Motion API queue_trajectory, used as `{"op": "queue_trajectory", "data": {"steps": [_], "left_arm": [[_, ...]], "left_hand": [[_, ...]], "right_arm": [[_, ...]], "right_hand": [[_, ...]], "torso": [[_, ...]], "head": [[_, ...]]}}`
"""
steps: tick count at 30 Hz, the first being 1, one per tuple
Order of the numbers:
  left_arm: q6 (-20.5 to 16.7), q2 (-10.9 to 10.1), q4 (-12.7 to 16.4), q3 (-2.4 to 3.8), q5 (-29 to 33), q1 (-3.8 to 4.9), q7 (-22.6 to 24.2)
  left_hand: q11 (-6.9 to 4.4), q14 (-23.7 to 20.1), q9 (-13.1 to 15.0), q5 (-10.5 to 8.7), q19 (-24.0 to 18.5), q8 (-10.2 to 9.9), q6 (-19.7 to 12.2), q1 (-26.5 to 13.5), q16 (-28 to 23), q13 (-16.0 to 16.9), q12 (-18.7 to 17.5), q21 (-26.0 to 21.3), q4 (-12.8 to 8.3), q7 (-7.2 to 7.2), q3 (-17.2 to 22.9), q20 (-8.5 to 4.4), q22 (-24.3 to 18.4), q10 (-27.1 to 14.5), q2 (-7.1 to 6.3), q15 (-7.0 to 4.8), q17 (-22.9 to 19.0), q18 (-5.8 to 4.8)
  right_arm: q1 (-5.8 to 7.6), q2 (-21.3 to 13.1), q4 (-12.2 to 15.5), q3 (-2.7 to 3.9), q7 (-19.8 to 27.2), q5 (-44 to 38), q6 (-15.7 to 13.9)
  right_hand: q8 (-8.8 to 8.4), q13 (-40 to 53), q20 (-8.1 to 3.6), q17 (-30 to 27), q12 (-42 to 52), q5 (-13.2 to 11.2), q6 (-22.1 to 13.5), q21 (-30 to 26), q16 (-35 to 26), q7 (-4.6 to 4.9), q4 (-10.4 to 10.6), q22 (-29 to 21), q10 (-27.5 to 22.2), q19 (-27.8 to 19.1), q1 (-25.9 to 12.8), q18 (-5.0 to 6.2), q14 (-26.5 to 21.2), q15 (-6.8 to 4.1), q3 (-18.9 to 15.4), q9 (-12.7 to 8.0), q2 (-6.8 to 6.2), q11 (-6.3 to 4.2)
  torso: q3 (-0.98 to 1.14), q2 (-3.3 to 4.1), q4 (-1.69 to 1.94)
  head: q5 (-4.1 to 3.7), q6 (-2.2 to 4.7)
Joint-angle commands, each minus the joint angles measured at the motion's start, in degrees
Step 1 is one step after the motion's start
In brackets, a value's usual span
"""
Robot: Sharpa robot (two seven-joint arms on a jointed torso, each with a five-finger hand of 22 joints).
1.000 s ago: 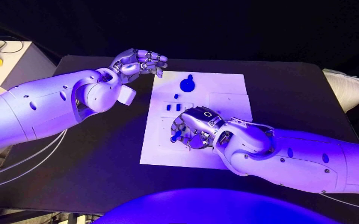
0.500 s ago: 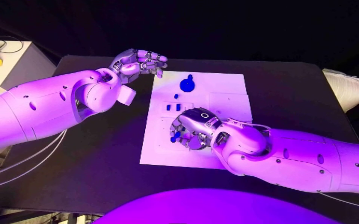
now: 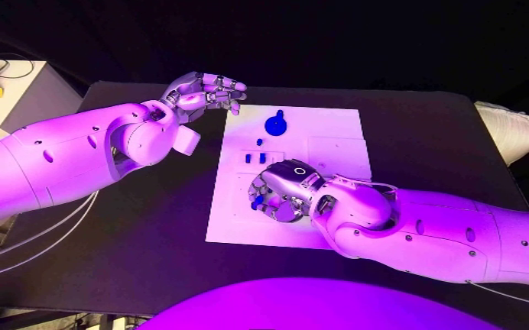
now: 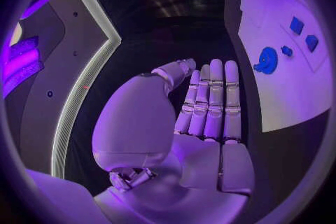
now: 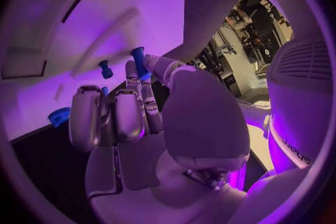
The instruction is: Assemble the parts on the task board
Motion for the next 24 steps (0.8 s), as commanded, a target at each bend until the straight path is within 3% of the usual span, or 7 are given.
{"op": "queue_trajectory", "data": {"steps": [1, 3, 7, 17, 24], "left_arm": [[0.8, 0.1, 0.1, 0.03, 0.3, 0.01, 0.3], [0.8, 0.1, 0.1, 0.03, 0.3, 0.01, 0.3], [0.9, 0.1, 0.1, 0.03, 0.3, 0.01, 0.3], [1.0, 0.0, 0.1, 0.02, 0.3, 0.01, 0.1], [1.0, 0.0, 0.1, 0.02, 0.3, 0.01, 0.0]], "left_hand": [[0.28, 0.5, 0.0, 0.07, 0.1, -0.3, 0.2, 0.2, -0.2, 0.0, -0.1, -0.2, -0.1, 0.39, 0.1, 0.16, 0.1, 0.2, 0.54, 0.05, 0.1, 0.20], [0.28, 0.5, 0.0, 0.07, 0.1, -0.3, 0.2, 0.2, -0.2, 0.0, -0.1, -0.2, -0.1, 0.39, 0.1, 0.16, 0.1, 0.2, 0.54, 0.05, 0.1, 0.20], [0.28, 0.5, 0.0, 0.07, 0.1, -0.3, 0.2, 0.2, -0.2, 0.0, -0.1, -0.2, -0.1, 0.39, 0.1, 0.16, 0.1, 0.2, 0.54, 0.05, 0.1, 0.20], [0.28, 0.5, -0.1, 0.08, 0.1, -0.3, 0.2, 0.2, -0.3, 0.0, -0.2, -0.2, -0.2, 0.39, 0.1, 0.16, 0.1, 0.2, 0.59, 0.05, 0.1, 0.20], [0.28, 0.5, -0.1, 0.08, 0.1, -0.3, 0.2, 0.2, -0.3, 0.0, -0.2, -0.2, -0.2, 0.39, 0.1, 0.16, 0.1, 0.2, 0.59, 0.05, 0.1, 0.20]], "right_arm": [[-0.33, -0.1, -0.2, -0.31, 1.9, 0.8, 0.9], [-0.32, -0.2, -0.2, -0.32, 2.4, 1.2, 0.2], [-0.32, -0.2, -0.2, -0.33, 3.0, 1.6, -0.9], [-0.32, -0.4, -0.1, -0.33, 3.4, 2.0, -2.8], [-0.32, -1.2, 0.5, -0.34, 3.7, 2.4, -6.1]], "right_hand": [[-2.00, -1.2, 0.90, -0.7, -1.6, -1.0, -2.7, -3.0, -0.4, 0.29, 0.3, 0.7, -2.8, -1.0, -1.3, 1.24, 0.0, 0.93, -1.2, -1.2, -2.17, 0.25], [-3.05, -1.6, 1.25, -2.3, -2.0, -1.2, -4.1, -4.9, -1.3, 0.55, 0.2, -0.6, -4.5, -1.7, -1.7, 1.64, -0.5, 1.21, -2.3, -1.6, -2.75, 0.62], [-4.04, -2.0, 1.47, -3.2, -1.7, -1.3, -5.4, -6.1, -1.8, 0.66, -0.1, -1.4, -5.7, -2.1, -1.5, 1.87, -0.9, 1.33, -3.3, -2.1, -2.74, 0.74], [-4.84, -2.1, 1.56, -3.8, -1.3, -1.2, -6.5, -6.7, -2.1, 0.76, -0.4, -1.8, -6.5, -2.2, -1.1, 1.96, -1.1, 1.39, -4.0, -2.6, -2.65, 0.81], [-5.67, -2.3, 1.60, -4.1, -0.8, -1.1, -7.7, -7.1, -2.2, 0.77, -0.5, -2.0, -7.3, -2.2, -1.0, 2.02, -1.2, 1.43, -4.9, -3.1, -2.59, 0.86]], "torso": [[0.02, -0.02, 0.00], [0.01, 0.01, 0.00], [0.01, 0.00, -0.01], [-0.01, 0.00, 0.02], [0.00, -0.02, 0.05]], "head": [[0.00, 0.01], [-0.02, 0.01], [-0.06, 0.01], [-0.15, 0.01], [-0.31, 0.01]]}}
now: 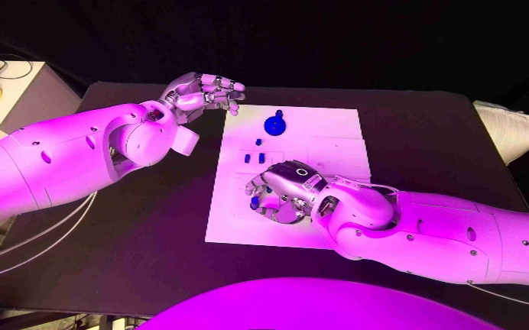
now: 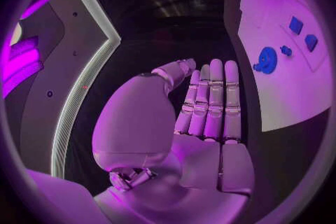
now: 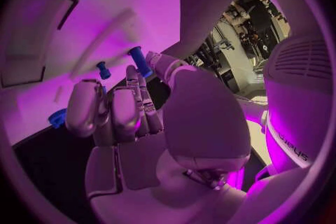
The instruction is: Assemble the parts on the task board
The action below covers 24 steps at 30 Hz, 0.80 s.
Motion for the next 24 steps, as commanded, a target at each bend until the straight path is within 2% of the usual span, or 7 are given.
{"op": "queue_trajectory", "data": {"steps": [1, 8, 15, 18, 20, 23, 24], "left_arm": [[0.9, 0.0, 0.1, 0.03, 0.3, 0.02, 0.2], [1.0, 0.0, 0.1, 0.01, 0.3, 0.01, 0.1], [0.9, 0.1, -0.1, -0.09, 0.4, -0.01, 0.1], [0.9, 0.2, -0.3, -0.14, 0.5, -0.04, 0.1], [1.0, 0.4, -0.4, -0.18, 0.6, -0.07, 0.1], [1.0, 0.5, -0.5, -0.23, 0.6, -0.13, 0.1], [0.9, 0.5, -0.6, -0.24, 0.6, -0.15, 0.1]], "left_hand": [[0.28, 0.5, -0.1, 0.08, 0.1, -0.3, 0.2, 0.2, -0.3, 0.0, -0.2, -0.2, -0.2, 0.39, 0.1, 0.16, 0.1, 0.2, 0.59, 0.05, 0.1, 0.19], [0.28, 0.5, -0.1, 0.08, 0.1, -0.3, 0.2, 0.2, -0.3, 0.0, -0.2, -0.2, -0.2, 0.39, 0.1, 0.16, 0.1, 0.2, 0.59, 0.05, 0.1, 0.19], [0.29, 0.5, -0.1, 0.07, 0.1, -0.3, 0.2, 0.2, -0.4, 0.0, -0.2, -0.2, -0.2, 0.40, 0.1, 0.16, 0.1, 0.2, 0.58, 0.05, 0.1, 0.19], [0.29, 0.5, -0.1, 0.07, 0.1, -0.3, 0.2, 0.2, -0.4, 0.0, -0.2, -0.2, -0.2, 0.40, 0.1, 0.16, 0.1, 0.2, 0.58, 0.05, 0.1, 0.19], [0.31, 0.5, -0.1, 0.06, 0.1, -0.3, 0.2, 0.1, -0.4, 0.0, -0.2, -0.3, -0.1, 0.40, 0.1, 0.17, 0.1, 0.2, 0.57, 0.07, 0.1, 0.18], [0.31, 0.5, -0.1, 0.06, 0.1, -0.3, 0.2, 0.1, -0.4, 0.0, -0.2, -0.3, -0.1, 0.40, 0.1, 0.17, 0.1, 0.2, 0.57, 0.07, 0.1, 0.18], [0.31, 0.5, -0.1, 0.06, 0.1, -0.3, 0.2, 0.1, -0.4, 0.0, -0.2, -0.3, -0.1, 0.40, 0.1, 0.17, 0.1, 0.2, 0.57, 0.07, 0.1, 0.18]], "right_arm": [[-0.05, -0.6, 0.6, -0.01, 1.3, 0.5, -4.0], [0.57, -4.3, 2.9, 0.33, 3.7, 4.8, -8.7], [5.00, -12.3, 5.7, 0.99, 8.6, 25.5, -8.9], [7.22, -16.2, 6.1, 1.08, 9.4, 35.6, -6.8], [8.38, -19.6, 6.7, 1.10, 8.4, 40.2, -3.8], [9.05, -22.9, 7.3, 1.03, 6.5, 42.2, -1.0], [9.21, -24.0, 7.5, 0.94, 5.6, 42.4, 0.0]], "right_hand": [[-0.50, -0.3, 0.16, -0.7, 0.4, 0.1, -0.8, -1.5, -0.6, 0.02, -0.1, -0.9, -1.5, -0.7, 0.7, 1.29, -0.7, 0.20, -0.9, -0.3, -0.15, 0.15], [-1.50, -0.6, 0.34, -1.6, 1.7, 0.8, -2.4, -3.7, -1.1, 0.37, -0.1, -2.4, -3.4, -1.3, 1.5, 1.67, -1.1, 0.40, -3.4, -1.1, 0.29, 0.36], [-0.09, -0.2, 0.32, -0.3, 5.6, 1.2, 1.0, -2.6, -0.3, 1.08, 1.1, -1.5, 0.9, -0.5, 1.3, 1.37, -0.4, 0.37, -3.2, -1.3, 1.14, 0.32], [1.52, 1.6, -0.39, 3.1, 9.7, 1.4, 4.5, 1.1, 1.7, -0.07, 2.5, 1.3, 6.3, 1.0, -0.1, 0.69, 0.7, -0.71, -3.3, -1.2, 1.55, -1.20], [3.00, 4.2, -1.23, 10.6, 13.3, 1.5, 6.8, 4.0, 5.4, -1.07, 3.6, 3.4, 8.5, 2.1, -1.7, 0.10, 2.4, -1.56, -4.6, -0.9, 1.55, -2.24], [4.21, 10.9, -2.23, 13.4, 21.0, 1.4, 7.5, 6.3, 6.9, -2.01, 3.9, 5.3, 8.3, 3.0, -1.9, -0.41, 2.9, -2.57, -6.7, -0.6, 1.24, -3.18], [4.74, 15.8, -2.42, 10.8, 27.3, 1.2, 7.8, 6.3, 5.8, -2.49, 4.1, 5.4, 9.1, 3.0, -2.1, -0.39, 2.3, -2.91, -7.9, -0.5, 1.26, -3.71]], "torso": [[0.00, -0.02, 0.02], [0.03, -0.10, -0.10], [0.03, -0.26, -0.33], [0.00, -0.50, -0.57], [0.02, -0.67, -0.70], [0.12, -0.73, -0.80], [0.20, -0.75, -0.92]], "head": [[-0.13, 0.01], [-0.78, 0.01], [-2.04, 0.01], [-3.10, 0.06], [-3.75, 0.39], [-4.28, 0.16], [-4.37, 0.18]]}}
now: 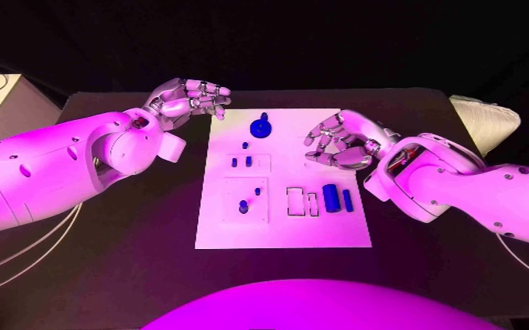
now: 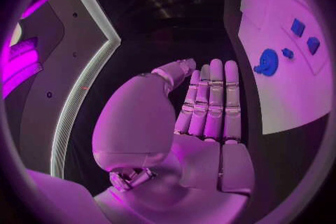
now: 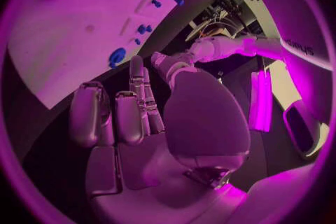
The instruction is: Assemble the parts on the task board
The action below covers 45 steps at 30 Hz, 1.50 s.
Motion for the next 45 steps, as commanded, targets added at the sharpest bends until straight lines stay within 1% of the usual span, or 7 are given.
{"op": "queue_trajectory", "data": {"steps": [1, 4, 9, 14, 24, 42, 45], "left_arm": [[0.8, 0.1, 0.0, -0.01, 0.5, -0.07, 0.3], [0.8, 0.2, 0.0, -0.03, 0.6, -0.12, 0.3], [0.9, 0.2, 0.0, -0.04, 0.6, -0.29, 0.3], [0.9, 0.2, 0.0, -0.05, 0.6, -0.47, 0.4], [1.0, -0.1, 0.3, -0.05, 0.6, -0.64, 0.3], [1.1, -0.4, 0.4, -0.05, 0.7, -0.66, 0.3], [1.2, -0.4, 0.4, -0.05, 0.7, -0.66, 0.1]], "left_hand": [[0.31, 0.5, -0.1, 0.06, 0.1, -0.3, 0.2, 0.1, -0.4, 0.0, -0.2, -0.3, -0.1, 0.40, 0.1, 0.17, 0.1, 0.2, 0.57, 0.07, 0.0, 0.18], [0.31, 0.5, -0.1, 0.06, 0.1, -0.3, 0.2, 0.1, -0.4, 0.0, -0.2, -0.3, -0.1, 0.40, 0.1, 0.17, 0.1, 0.2, 0.57, 0.07, 0.0, 0.18], [0.31, 0.5, -0.1, 0.06, 0.1, -0.3, 0.2, 0.1, -0.4, 0.0, -0.2, -0.3, -0.1, 0.40, 0.1, 0.17, 0.1, 0.2, 0.57, 0.07, 0.0, 0.18], [0.31, 0.5, -0.1, 0.06, 0.1, -0.3, 0.2, 0.1, -0.4, 0.0, -0.2, -0.3, -0.1, 0.40, 0.1, 0.17, 0.1, 0.2, 0.57, 0.07, 0.0, 0.18], [0.31, 0.5, -0.1, 0.06, 0.1, -0.3, 0.2, 0.0, -0.5, 0.0, -0.3, -0.3, -0.1, 0.39, 0.0, 0.19, 0.0, 0.2, 0.58, 0.09, 0.1, 0.16], [0.32, 0.5, -0.1, 0.07, 0.1, -0.3, 0.2, -0.1, -0.5, 0.0, -0.3, -0.4, 0.0, 0.39, 0.0, 0.21, 0.0, 0.2, 0.63, 0.11, 0.1, 0.16], [0.33, 0.5, -0.1, 0.07, 0.1, -0.3, 0.2, -0.1, -0.5, 0.0, -0.3, -0.4, 0.1, 0.40, 0.0, 0.22, 0.0, 0.2, 0.63, 0.12, 0.1, 0.15]], "right_arm": [[0.33, -2.8, 0.8, -0.30, -1.8, 9.8, 6.8], [0.44, -5.3, 1.2, -0.63, -4.0, 8.0, 8.8], [0.14, -8.3, 2.1, -1.48, -8.5, 1.9, 10.9], [-1.22, -8.9, 2.8, -1.99, -12.6, -3.2, 11.2], [-4.11, -6.2, 2.8, -2.23, -17.2, -9.7, 9.7], [-6.28, -2.7, 1.5, -2.25, -19.8, -13.7, 9.8], [-6.70, -1.7, 1.1, -2.24, -21.5, -14.9, 9.9]], "right_hand": [[1.12, 26.1, -1.29, 1.6, 25.5, 0.2, -0.5, 2.3, 1.0, -0.66, 0.9, 4.7, -3.2, 1.0, 0.1, -1.02, 1.6, -0.19, -2.6, 0.1, 0.67, -0.66], [2.68, 49.4, -0.67, 7.2, 45.0, 0.1, -0.5, 4.7, 3.5, -0.70, 3.2, 6.6, 3.9, 1.8, -0.5, -1.68, 2.7, -0.58, -5.1, 0.3, 0.85, -0.74], [4.45, 63.8, -0.88, 14.5, 55.5, 1.2, 0.0, 8.7, 6.7, -1.08, 6.9, 9.5, 10.9, 3.1, -1.7, -2.50, 3.9, -0.68, -9.2, 0.6, 1.33, -0.98], [5.15, 67.0, -0.94, 16.9, 57.7, 1.8, -0.1, 10.3, 7.6, -1.19, 7.4, 10.6, 12.6, 3.6, -3.4, -2.83, 4.3, -0.65, -12.8, 0.5, 2.38, -1.09], [6.21, 69.1, -0.95, 18.8, 58.8, 3.2, -0.5, 11.9, 8.3, -1.32, 7.6, 11.8, 13.7, 4.1, -5.2, -3.19, 4.6, -0.68, -21.6, 0.1, 4.88, -1.16], [6.49, 69.4, -0.89, 19.0, 58.9, 4.0, -0.9, 12.2, 8.4, -1.24, 7.6, 12.0, 13.8, 4.2, -6.0, -3.27, 4.7, -0.60, -24.5, -0.1, 6.05, -1.08], [6.75, 69.4, -0.84, 19.1, 58.7, 4.1, -1.0, 12.3, 8.4, -1.29, 7.7, 12.1, 13.8, 4.2, -7.9, -3.29, 4.7, -0.62, -26.7, -0.2, 6.37, -1.00]], "torso": [[0.21, -0.20, -0.41], [0.23, -0.27, -0.47], [0.30, -0.37, -0.60], [0.35, -0.34, -0.64], [0.15, -0.23, -0.37], [0.22, -0.24, -0.54], [0.20, -0.20, -0.48]], "head": [[-0.70, -0.04], [-0.97, -0.14], [-1.34, -0.10], [-1.37, -0.03], [-1.45, -0.21], [-1.46, -0.26], [-1.52, -0.26]]}}
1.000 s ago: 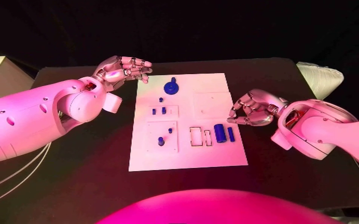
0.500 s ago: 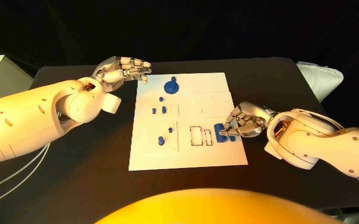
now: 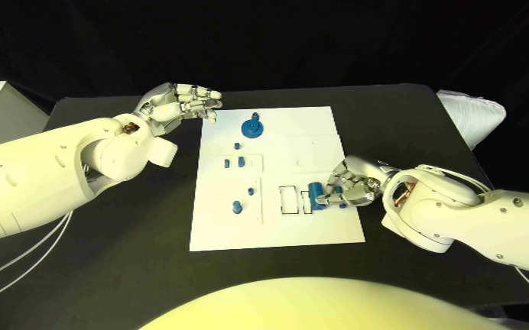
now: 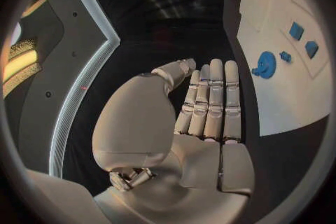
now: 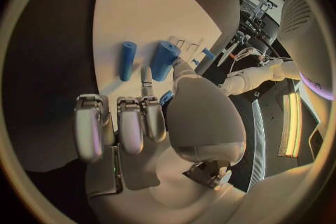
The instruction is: Assemble the parts on the task board
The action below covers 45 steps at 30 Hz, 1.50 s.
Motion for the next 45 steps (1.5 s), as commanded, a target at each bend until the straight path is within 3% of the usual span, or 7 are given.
{"op": "queue_trajectory", "data": {"steps": [1, 5, 16, 21, 26, 35, 45], "left_arm": [[1.2, 0.0, 0.2, 0.04, 0.4, 0.00, 0.1], [1.8, -0.1, 0.3, 0.04, 0.4, 0.00, -0.4], [2.3, -0.2, 0.3, 0.04, 0.5, 0.00, -1.0], [2.4, -0.2, 0.3, 0.04, 0.5, 0.00, -1.1], [2.4, -0.2, 0.3, 0.04, 0.5, 0.00, -1.1], [2.4, -0.2, 0.3, 0.04, 0.5, 0.00, -1.4], [2.6, 0.0, 0.2, 0.04, 0.5, 0.00, -1.6]], "left_hand": [[0.33, 0.3, -0.1, 0.07, 0.1, -0.3, 0.2, -0.2, -0.3, 0.0, -0.3, -0.4, 0.1, 0.40, 0.0, 0.23, 0.0, 0.2, 0.64, -0.07, 0.1, 0.16], [0.36, 0.3, -0.1, 0.08, 0.1, -0.4, 0.1, -0.5, -0.4, 0.0, -0.4, -0.5, 0.3, 0.42, -0.1, 0.28, 0.0, 0.1, 0.64, -0.02, 0.2, 0.14], [0.37, 0.3, -0.1, 0.08, 0.0, -0.4, 0.1, -0.5, -0.4, 0.0, -0.4, -0.6, 0.4, 0.42, -0.1, 0.30, -0.1, 0.1, 0.65, 0.00, 0.2, 0.14], [0.37, 0.3, -0.1, 0.08, 0.0, -0.4, 0.1, -0.5, -0.4, 0.0, -0.4, -0.6, 0.4, 0.42, -0.1, 0.30, -0.1, 0.1, 0.65, 0.00, 0.2, 0.14], [0.36, 0.2, -0.2, 0.11, 0.0, -0.4, 0.1, -0.6, -0.5, 0.0, -0.5, -0.7, 0.4, 0.39, -0.1, 0.32, -0.1, 0.1, 0.66, 0.00, 0.2, 0.15], [0.35, 0.2, -0.2, 0.13, 0.0, -0.4, 0.1, -0.5, -0.5, 0.0, -0.5, -0.8, 0.4, 0.39, 0.0, 0.32, -0.1, 0.1, 0.70, -0.01, 0.2, 0.16], [0.37, 0.2, -0.2, 0.13, 0.0, -0.5, 0.0, -0.5, -0.6, 0.0, -0.6, -0.8, 0.4, 0.41, 0.0, 0.32, -0.2, 0.0, 0.66, -0.01, 0.3, 0.18]], "right_arm": [[-0.41, 0.9, -0.4, -0.01, -3.1, -3.5, 1.0], [-0.73, 2.1, -1.0, -0.01, -5.4, -4.3, 1.1], [-1.02, 4.9, -2.1, 0.01, -8.0, -5.7, 0.5], [-1.20, 5.3, -2.3, 0.02, -8.1, -5.7, 0.2], [-1.32, 5.3, -2.2, 0.02, -7.7, -5.2, -1.5], [-1.31, 4.6, -0.9, 0.07, -5.6, 0.4, -5.8], [1.33, 3.6, 2.3, 0.37, -3.9, 7.4, -7.3]], "right_hand": [[0.66, 10.4, -0.28, 8.8, -0.1, 0.6, -0.5, 0.2, 0.2, -0.02, 0.1, 12.1, 2.5, 4.2, -4.0, -0.95, 4.7, -0.41, -3.9, -0.1, 0.44, 0.07], [1.09, 10.3, -0.26, 8.8, -0.3, -1.6, -0.7, 0.2, 0.2, 0.03, 0.2, 12.2, 2.4, 4.2, -7.7, -0.96, 4.7, -0.37, -7.0, -0.2, -0.11, 0.02], [1.59, 10.4, -0.30, 9.0, -0.4, -1.1, -0.4, 0.4, 0.2, -0.10, 0.1, 12.3, 2.4, 4.3, -6.6, -1.00, 4.7, -0.44, -6.7, -0.1, 0.61, -0.09], [2.16, 10.5, -0.37, 9.0, -0.5, 3.9, -0.8, 0.4, 0.2, -0.15, -0.1, 12.4, 2.5, 4.3, -1.9, -1.01, 4.7, -0.51, -5.6, -0.2, 2.14, -0.15], [2.22, 10.7, -0.63, 9.2, -0.5, 10.0, -1.1, 0.8, 0.2, -0.51, -2.0, 12.7, 2.6, 4.4, 8.1, -1.10, 4.8, -0.85, -1.3, -0.8, 3.19, -0.54], [2.47, 11.3, -0.87, 9.7, 0.0, 9.7, 0.4, 1.8, 0.4, -0.81, -0.2, 13.2, 3.1, 4.8, 8.9, -1.32, 4.9, -1.07, 3.2, -1.7, 2.12, -0.81], [2.98, 12.3, -1.09, 10.0, 1.0, 6.5, 1.4, 2.9, 0.5, -1.11, -0.2, 13.8, 4.0, 5.1, 5.1, -1.57, 4.9, -1.29, 5.5, -2.1, 1.20, -1.06]], "torso": [[-0.01, 0.06, 0.06], [-0.02, 0.03, 0.06], [-0.11, 0.00, 0.02], [-0.11, -0.02, 0.00], [-0.04, -0.07, 0.04], [0.02, -0.03, -0.05], [-0.12, -0.10, -0.08]], "head": [[-0.04, 0.00], [-0.12, 0.00], [-0.23, 0.00], [-0.07, 0.00], [-0.14, 0.00], [0.07, 0.00], [-0.08, 0.00]]}}
